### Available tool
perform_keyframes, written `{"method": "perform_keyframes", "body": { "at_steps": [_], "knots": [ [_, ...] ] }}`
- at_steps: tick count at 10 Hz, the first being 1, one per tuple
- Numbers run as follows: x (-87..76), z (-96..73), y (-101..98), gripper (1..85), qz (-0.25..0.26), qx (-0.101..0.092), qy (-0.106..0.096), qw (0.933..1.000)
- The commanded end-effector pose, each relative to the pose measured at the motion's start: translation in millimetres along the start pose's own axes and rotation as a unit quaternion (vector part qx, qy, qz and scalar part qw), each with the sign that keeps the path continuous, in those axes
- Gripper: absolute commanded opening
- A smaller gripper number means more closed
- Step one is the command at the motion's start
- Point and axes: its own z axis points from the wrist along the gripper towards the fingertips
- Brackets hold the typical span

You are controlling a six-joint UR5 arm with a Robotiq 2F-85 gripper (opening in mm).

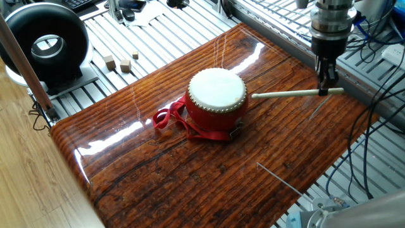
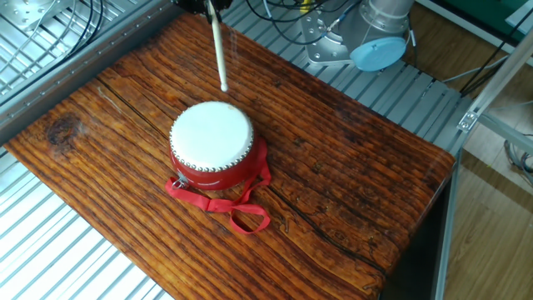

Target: Play the drum

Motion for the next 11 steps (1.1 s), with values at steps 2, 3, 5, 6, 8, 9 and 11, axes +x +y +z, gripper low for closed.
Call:
{"method": "perform_keyframes", "body": {
  "at_steps": [2,3,5,6,8,9,11],
  "knots": [
    [-20.8,-5.4,-5.4,1.0,-0.012,0.007,-0.026,0.9995],
    [-29.3,-6.8,-7.2,1.0,-0.019,0.005,-0.033,0.9993],
    [-46.4,-11.3,-2.7,1.0,-0.015,0.004,-0.034,0.9993],
    [-53.5,-11.3,1.0,1.0,-0.012,0.001,-0.037,0.9992],
    [-58.1,-10.7,-2.0,1.0,-0.015,-0.001,-0.039,0.9991],
    [-56.3,-11.3,-0.8,1.0,-0.016,-0.003,-0.040,0.9991],
    [-54.1,-11.2,3.9,1.0,-0.012,-0.012,-0.036,0.9992]
  ]
}}
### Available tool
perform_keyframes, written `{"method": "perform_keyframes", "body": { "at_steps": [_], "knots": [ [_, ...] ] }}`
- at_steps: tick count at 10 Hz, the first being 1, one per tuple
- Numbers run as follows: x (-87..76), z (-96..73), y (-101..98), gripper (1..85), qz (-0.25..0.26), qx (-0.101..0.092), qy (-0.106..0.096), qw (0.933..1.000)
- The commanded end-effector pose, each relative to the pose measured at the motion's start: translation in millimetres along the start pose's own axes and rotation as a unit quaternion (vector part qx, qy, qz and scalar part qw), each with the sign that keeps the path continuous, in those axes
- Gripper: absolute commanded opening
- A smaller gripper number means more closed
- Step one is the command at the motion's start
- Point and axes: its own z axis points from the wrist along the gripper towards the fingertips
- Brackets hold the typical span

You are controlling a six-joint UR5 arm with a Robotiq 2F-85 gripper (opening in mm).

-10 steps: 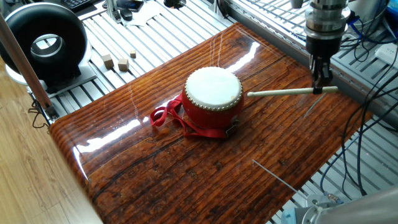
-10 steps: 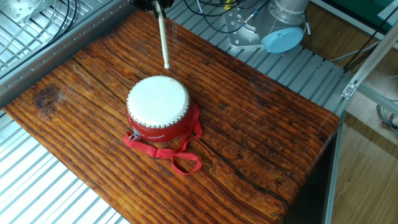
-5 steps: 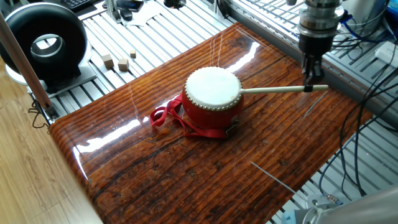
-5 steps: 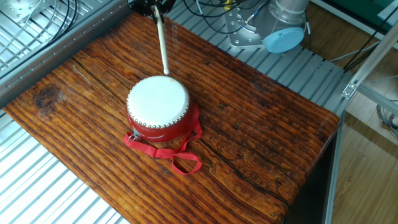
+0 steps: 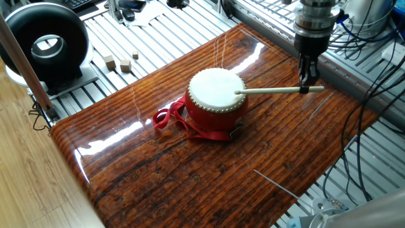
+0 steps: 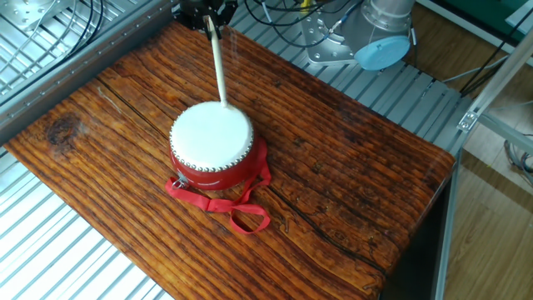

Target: Play the drum

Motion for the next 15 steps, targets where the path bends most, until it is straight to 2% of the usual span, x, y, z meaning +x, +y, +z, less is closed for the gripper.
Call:
{"method": "perform_keyframes", "body": {
  "at_steps": [1,2,4,6,9,10,11,15],
  "knots": [
    [0.0,-1.7,6.0,1.0,0.009,-0.013,0.006,0.9999],
    [2.9,-1.7,0.7,1.0,0.012,-0.002,0.012,0.9999],
    [-4.4,-1.6,-1.6,1.0,0.021,0.002,-0.002,0.9998],
    [-5.0,-1.6,-5.5,1.0,0.024,0.009,-0.004,0.9997],
    [-3.3,-1.6,-5.5,1.0,0.023,0.009,-0.001,0.9997],
    [-6.4,-1.6,-4.7,1.0,0.022,0.008,-0.006,0.9997],
    [-15.0,-1.9,0.1,1.0,0.021,-0.002,-0.023,0.9995],
    [-33.8,-3.5,-6.8,1.0,0.026,0.010,-0.059,0.9978]
  ]
}}
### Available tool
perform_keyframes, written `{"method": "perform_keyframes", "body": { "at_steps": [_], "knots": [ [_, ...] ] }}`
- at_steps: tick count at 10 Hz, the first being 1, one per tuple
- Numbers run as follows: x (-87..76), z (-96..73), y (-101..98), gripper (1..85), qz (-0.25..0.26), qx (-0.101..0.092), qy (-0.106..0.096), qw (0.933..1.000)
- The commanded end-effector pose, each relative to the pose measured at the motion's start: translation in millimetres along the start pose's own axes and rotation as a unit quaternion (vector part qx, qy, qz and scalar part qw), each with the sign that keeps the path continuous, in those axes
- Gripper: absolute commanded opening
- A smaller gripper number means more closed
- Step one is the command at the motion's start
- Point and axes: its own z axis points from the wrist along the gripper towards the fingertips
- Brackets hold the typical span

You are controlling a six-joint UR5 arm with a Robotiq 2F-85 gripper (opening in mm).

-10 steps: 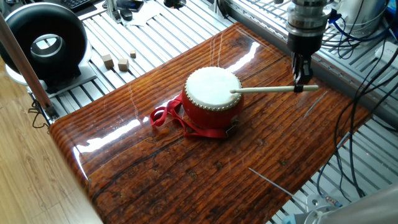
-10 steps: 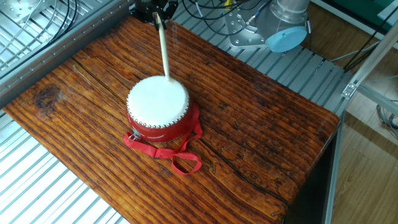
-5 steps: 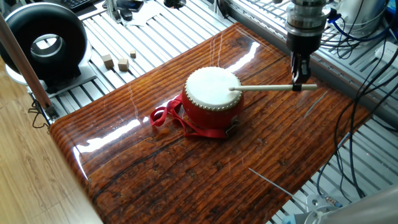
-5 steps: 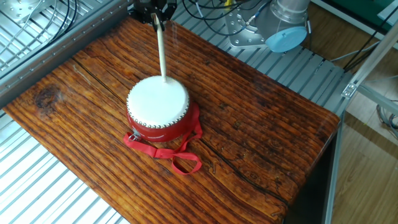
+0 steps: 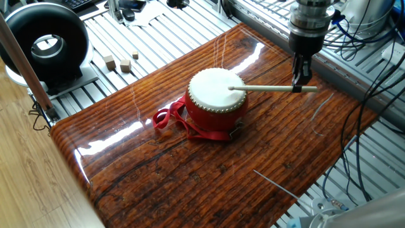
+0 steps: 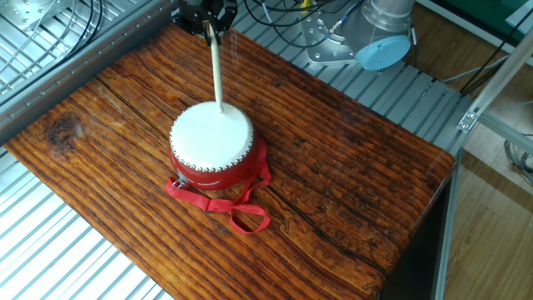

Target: Play the drum

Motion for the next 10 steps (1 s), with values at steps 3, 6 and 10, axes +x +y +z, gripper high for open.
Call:
{"method": "perform_keyframes", "body": {
  "at_steps": [3,6,10],
  "knots": [
    [-19.7,-2.1,-7.5,1.0,0.003,0.014,-0.038,0.9992],
    [-26.4,-2.9,-11.4,1.0,0.009,0.021,-0.051,0.9984],
    [-32.8,-4.3,-22.0,1.0,0.013,0.041,-0.064,0.9970]
  ]
}}
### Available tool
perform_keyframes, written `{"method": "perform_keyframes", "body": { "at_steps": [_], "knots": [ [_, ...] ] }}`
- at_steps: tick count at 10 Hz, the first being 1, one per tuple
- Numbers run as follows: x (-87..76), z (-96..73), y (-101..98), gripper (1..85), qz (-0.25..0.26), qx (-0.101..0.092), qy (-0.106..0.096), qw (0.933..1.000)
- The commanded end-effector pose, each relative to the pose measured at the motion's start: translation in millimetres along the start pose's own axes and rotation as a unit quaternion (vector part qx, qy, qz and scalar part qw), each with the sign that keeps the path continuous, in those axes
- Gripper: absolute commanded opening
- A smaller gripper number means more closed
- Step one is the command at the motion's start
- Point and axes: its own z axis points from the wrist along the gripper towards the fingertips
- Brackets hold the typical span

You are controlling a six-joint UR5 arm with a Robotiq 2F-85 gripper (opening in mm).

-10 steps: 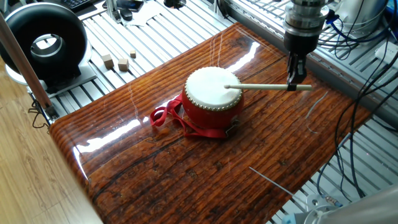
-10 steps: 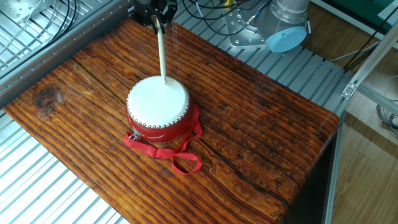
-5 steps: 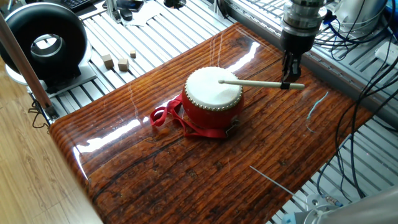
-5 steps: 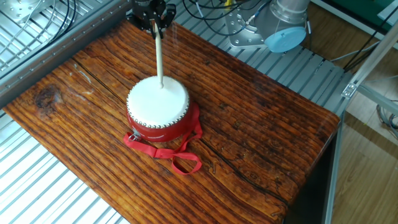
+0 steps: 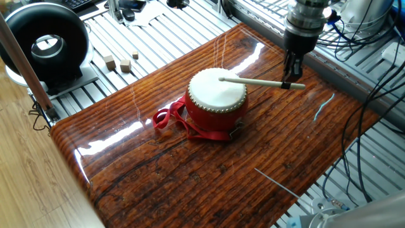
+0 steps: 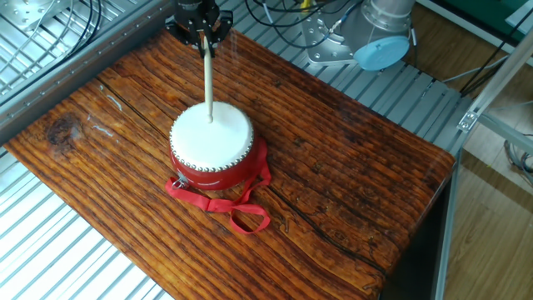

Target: Play the drum

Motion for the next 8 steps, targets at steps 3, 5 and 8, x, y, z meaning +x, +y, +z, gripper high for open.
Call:
{"method": "perform_keyframes", "body": {
  "at_steps": [3,5,8],
  "knots": [
    [-0.9,-6.4,-10.2,1.0,0.009,0.022,0.004,0.9997],
    [-14.4,-27.3,-2.6,1.0,0.011,0.015,0.011,0.9998],
    [-34.2,-62.8,7.1,1.0,0.007,0.008,0.024,0.9997]
  ]
}}
